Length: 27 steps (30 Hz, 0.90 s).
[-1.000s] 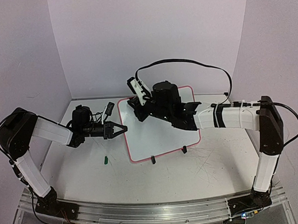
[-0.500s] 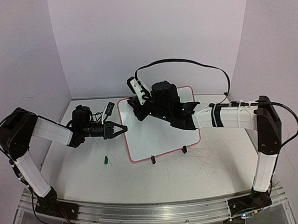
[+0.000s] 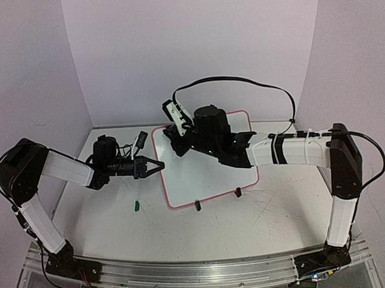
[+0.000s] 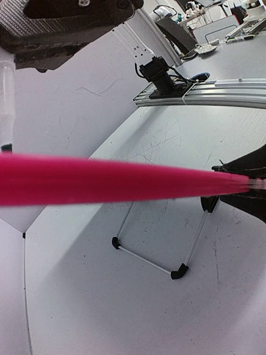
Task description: Write a sentence on the whiteboard
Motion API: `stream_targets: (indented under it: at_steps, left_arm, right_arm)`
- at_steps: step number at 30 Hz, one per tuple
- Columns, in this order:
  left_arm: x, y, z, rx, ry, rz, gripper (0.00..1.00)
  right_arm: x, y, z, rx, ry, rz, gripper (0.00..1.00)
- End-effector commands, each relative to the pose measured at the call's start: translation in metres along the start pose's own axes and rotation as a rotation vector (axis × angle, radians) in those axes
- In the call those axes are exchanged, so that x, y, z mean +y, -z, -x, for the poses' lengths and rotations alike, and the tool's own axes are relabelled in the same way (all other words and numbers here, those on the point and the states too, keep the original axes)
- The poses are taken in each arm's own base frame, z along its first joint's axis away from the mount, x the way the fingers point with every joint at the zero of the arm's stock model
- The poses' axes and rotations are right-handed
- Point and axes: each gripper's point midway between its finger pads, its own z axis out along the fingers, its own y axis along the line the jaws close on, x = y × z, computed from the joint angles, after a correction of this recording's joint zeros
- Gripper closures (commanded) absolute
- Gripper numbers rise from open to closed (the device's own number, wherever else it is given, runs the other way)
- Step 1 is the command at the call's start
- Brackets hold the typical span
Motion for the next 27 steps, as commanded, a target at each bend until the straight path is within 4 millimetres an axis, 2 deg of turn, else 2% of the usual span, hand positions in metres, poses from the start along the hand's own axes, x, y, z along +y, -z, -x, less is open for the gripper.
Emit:
stream_targets:
  at_steps: [1,27]
  left_arm:
    - [-0.001,0.0,0.017,-0.03,-0.051,-0.005,1.0]
    - [-0.002,0.0,0.019,-0.031,-0.05,-0.008,1.0]
  right_arm:
    - [-0.011,-0.001,0.014,-0.035,-0.022,-0.046,1.0]
    - [-0.003,0.002,-0.015,0.026,-0.054,-0.01,1.0]
